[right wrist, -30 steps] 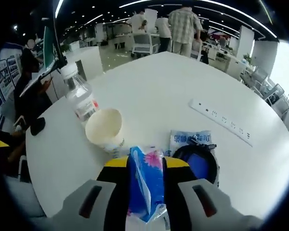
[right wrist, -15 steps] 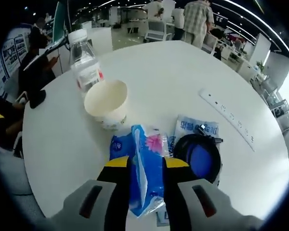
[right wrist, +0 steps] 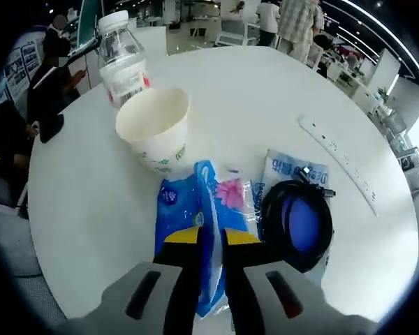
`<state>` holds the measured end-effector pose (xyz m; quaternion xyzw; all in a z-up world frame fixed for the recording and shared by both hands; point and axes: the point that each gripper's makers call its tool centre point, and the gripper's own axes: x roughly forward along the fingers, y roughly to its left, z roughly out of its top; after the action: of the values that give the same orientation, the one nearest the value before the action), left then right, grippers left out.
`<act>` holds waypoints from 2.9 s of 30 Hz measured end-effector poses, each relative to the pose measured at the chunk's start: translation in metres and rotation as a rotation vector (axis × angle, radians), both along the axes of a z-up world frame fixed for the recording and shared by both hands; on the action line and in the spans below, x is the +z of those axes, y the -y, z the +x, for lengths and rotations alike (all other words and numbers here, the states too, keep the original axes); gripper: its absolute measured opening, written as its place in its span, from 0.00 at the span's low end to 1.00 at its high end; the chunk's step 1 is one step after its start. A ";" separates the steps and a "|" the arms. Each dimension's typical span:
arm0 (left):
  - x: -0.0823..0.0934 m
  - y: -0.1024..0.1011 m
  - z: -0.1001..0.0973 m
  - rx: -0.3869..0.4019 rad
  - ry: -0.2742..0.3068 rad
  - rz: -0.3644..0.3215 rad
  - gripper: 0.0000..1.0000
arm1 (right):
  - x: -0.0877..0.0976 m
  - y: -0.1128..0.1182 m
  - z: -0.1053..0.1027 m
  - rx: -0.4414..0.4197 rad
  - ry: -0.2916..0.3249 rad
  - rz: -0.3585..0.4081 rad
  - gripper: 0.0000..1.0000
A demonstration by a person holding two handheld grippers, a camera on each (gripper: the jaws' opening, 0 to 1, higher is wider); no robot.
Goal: Arrange the tabletop items into an orderly group along one side of the table until the central work area is clear of visible clutter.
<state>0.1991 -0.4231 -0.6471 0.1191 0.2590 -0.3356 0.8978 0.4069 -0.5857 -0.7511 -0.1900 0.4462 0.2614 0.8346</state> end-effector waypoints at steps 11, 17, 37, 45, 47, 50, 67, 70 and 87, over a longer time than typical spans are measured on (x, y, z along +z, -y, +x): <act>-0.002 -0.001 -0.001 0.001 -0.005 0.004 0.90 | 0.001 -0.003 -0.004 -0.017 -0.009 0.009 0.00; -0.001 -0.001 -0.001 -0.004 0.000 0.004 0.90 | 0.008 -0.002 -0.008 -0.033 -0.016 0.019 0.00; 0.006 0.004 0.000 -0.035 0.049 -0.006 0.97 | 0.036 0.008 -0.029 -0.060 -0.022 0.040 0.00; 0.007 0.006 0.000 -0.043 0.056 -0.003 0.97 | 0.045 0.012 -0.037 -0.060 -0.018 0.044 0.00; 0.007 0.006 0.000 -0.045 0.058 -0.001 0.97 | 0.048 0.013 -0.039 -0.057 -0.016 0.045 0.00; 0.008 0.007 -0.001 -0.048 0.060 -0.003 0.98 | 0.053 0.015 -0.041 -0.051 -0.009 0.045 0.00; 0.010 0.007 -0.002 -0.055 0.064 -0.004 0.98 | 0.083 0.031 -0.053 0.003 0.035 0.029 0.00; 0.011 0.007 -0.002 -0.055 0.070 -0.002 0.98 | 0.087 0.035 -0.053 0.018 0.040 0.019 0.00; 0.009 0.005 -0.002 -0.049 0.068 0.014 0.97 | 0.102 0.084 -0.060 0.059 0.076 -0.026 0.00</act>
<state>0.1967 -0.4279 -0.6383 0.1428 0.2278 -0.3514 0.8968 0.3473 -0.6700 -0.6487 -0.2238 0.4116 0.2727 0.8403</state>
